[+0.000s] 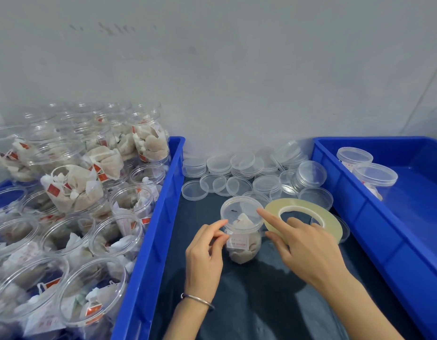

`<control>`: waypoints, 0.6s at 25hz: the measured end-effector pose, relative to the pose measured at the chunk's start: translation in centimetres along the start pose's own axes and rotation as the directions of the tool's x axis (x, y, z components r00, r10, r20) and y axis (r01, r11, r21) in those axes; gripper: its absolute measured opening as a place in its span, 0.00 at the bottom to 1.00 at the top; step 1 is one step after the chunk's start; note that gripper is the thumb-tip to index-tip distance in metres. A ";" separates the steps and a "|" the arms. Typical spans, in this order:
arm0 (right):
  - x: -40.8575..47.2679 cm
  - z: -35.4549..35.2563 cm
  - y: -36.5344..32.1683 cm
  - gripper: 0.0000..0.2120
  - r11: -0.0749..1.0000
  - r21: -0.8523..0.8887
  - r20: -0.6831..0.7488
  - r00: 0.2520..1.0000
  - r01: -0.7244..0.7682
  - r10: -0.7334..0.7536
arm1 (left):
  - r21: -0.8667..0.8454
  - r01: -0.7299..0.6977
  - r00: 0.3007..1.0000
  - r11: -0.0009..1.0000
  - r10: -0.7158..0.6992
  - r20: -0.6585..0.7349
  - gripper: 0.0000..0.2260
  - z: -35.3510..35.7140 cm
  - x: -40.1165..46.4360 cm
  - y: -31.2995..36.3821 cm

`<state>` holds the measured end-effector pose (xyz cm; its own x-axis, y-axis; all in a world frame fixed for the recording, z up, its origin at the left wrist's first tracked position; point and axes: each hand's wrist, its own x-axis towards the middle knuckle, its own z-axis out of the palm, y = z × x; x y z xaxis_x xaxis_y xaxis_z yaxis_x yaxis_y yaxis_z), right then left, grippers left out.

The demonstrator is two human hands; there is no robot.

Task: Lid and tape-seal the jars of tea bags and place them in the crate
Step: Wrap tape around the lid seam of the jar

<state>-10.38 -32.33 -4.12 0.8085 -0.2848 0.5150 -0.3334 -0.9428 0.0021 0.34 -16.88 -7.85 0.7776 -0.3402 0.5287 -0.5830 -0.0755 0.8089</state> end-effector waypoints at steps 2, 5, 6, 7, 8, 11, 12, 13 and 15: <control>0.0 0.0 0.1 0.24 1.000 -0.012 -0.003 1.000 0.009 -0.009 | 0.004 -0.015 1.000 1.000 0.015 0.004 0.16 0.0 0.0 -0.1; 0.2 -0.1 0.2 0.23 1.000 -0.024 -0.007 1.000 0.020 -0.020 | 0.001 -0.018 1.000 1.000 0.018 0.005 0.14 0.1 0.1 -0.2; 0.3 -0.1 0.2 0.23 1.000 -0.019 -0.006 1.000 0.017 -0.017 | 0.003 -0.020 1.000 1.000 0.020 0.003 0.14 0.1 0.2 -0.2; 0.4 -0.1 0.2 0.22 1.000 -0.011 0.001 1.000 0.009 -0.009 | 0.006 -0.023 1.000 1.000 0.023 0.000 0.14 0.2 0.3 -0.3; 0.4 -0.2 0.1 0.22 1.000 -0.004 0.011 1.000 0.002 -0.002 | 0.013 -0.029 1.000 0.999 0.029 -0.005 0.14 0.3 0.3 -0.4; 0.6 -0.4 -0.2 0.21 1.000 -0.004 0.029 0.999 -0.020 0.020 | 0.054 -0.072 0.997 0.996 0.073 -0.017 0.14 0.4 0.7 -0.7; 0.6 -0.4 -0.3 0.20 1.000 -0.003 0.026 0.999 -0.030 0.030 | 0.067 -0.086 0.996 0.994 0.087 -0.017 0.14 0.4 0.9 -0.8; 0.6 -0.4 -0.4 0.20 0.999 -0.003 0.023 0.999 -0.040 0.040 | 0.080 -0.098 0.995 0.992 0.099 -0.014 0.13 0.4 1.0 -0.9; 0.6 -0.3 -0.7 0.20 0.999 -0.007 0.014 0.999 -0.053 0.053 | 0.118 -0.137 0.990 0.984 0.138 -0.001 0.13 0.3 1.4 -1.2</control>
<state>-9.79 -31.80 -3.56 0.7964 -0.3367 0.5025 -0.3791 -0.9252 -0.0192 2.10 -17.53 -8.18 0.6902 -0.3469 0.6351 -0.7073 -0.1381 0.6933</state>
